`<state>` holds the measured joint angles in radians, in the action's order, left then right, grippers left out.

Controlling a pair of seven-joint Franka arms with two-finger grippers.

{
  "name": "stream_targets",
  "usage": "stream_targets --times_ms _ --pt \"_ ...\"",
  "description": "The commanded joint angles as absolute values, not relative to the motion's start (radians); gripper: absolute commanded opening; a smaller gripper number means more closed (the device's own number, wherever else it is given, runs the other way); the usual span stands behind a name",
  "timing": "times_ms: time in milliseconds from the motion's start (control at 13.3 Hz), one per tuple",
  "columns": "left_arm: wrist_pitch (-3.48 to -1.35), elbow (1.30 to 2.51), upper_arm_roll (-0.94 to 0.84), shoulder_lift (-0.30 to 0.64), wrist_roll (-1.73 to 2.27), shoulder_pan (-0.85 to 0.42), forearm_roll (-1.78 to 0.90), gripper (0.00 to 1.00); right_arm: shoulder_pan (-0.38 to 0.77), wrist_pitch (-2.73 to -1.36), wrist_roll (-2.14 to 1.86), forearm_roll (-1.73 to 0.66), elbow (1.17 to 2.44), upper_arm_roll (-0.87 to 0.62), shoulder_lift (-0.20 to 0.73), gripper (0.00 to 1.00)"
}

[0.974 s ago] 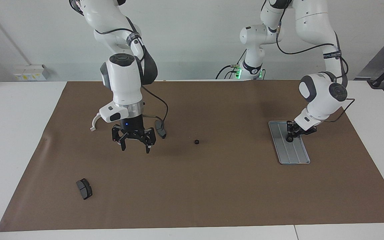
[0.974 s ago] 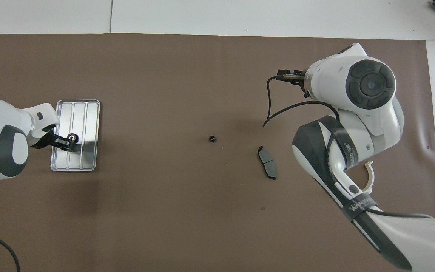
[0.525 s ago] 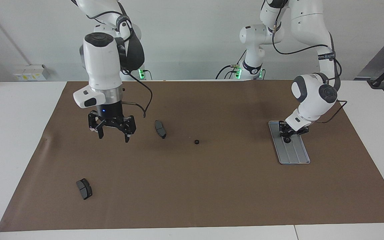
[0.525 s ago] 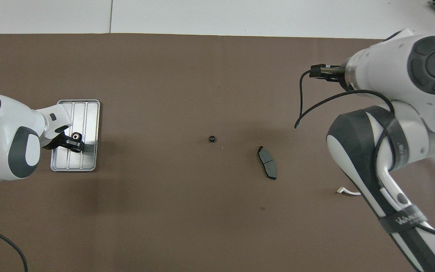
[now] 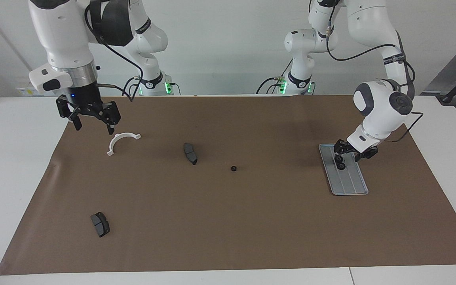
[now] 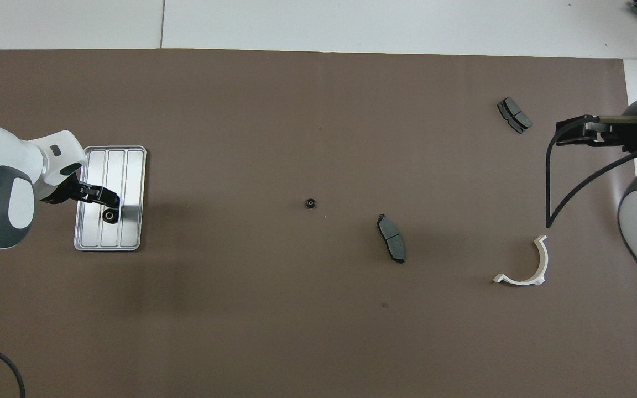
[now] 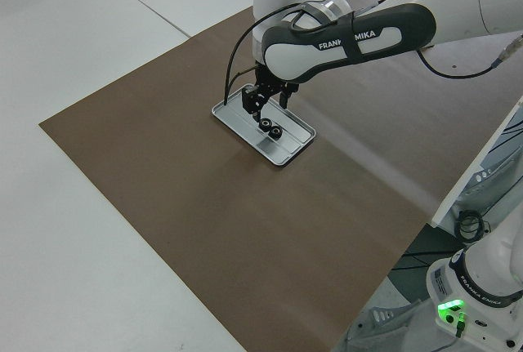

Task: Pick bearing gear from pile to tray
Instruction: 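Reach the left gripper to the centre gear and grasp it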

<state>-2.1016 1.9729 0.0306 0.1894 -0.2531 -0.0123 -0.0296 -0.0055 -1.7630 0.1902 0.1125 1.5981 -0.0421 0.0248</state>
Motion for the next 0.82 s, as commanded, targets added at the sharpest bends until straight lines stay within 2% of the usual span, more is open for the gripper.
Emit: stream_targets --times_ms 0,225,525,749 --pt "-2.048 1.911 0.029 0.202 -0.036 -0.127 -0.026 0.78 -0.006 -1.663 0.16 0.04 1.542 -0.006 0.015 1.0" --pt "-2.065 1.91 0.028 0.204 0.217 -0.262 -0.026 0.75 -0.011 -1.573 0.124 0.038 1.542 0.005 -0.018 1.0" --pt "-2.118 1.907 0.026 0.206 0.501 -0.422 -0.029 0.7 0.006 -1.554 0.123 0.037 1.559 0.023 -0.043 1.0" --pt "-2.117 1.794 0.028 0.311 0.655 -0.54 -0.029 0.67 0.061 -1.536 0.121 0.038 1.554 0.092 -0.049 1.0"
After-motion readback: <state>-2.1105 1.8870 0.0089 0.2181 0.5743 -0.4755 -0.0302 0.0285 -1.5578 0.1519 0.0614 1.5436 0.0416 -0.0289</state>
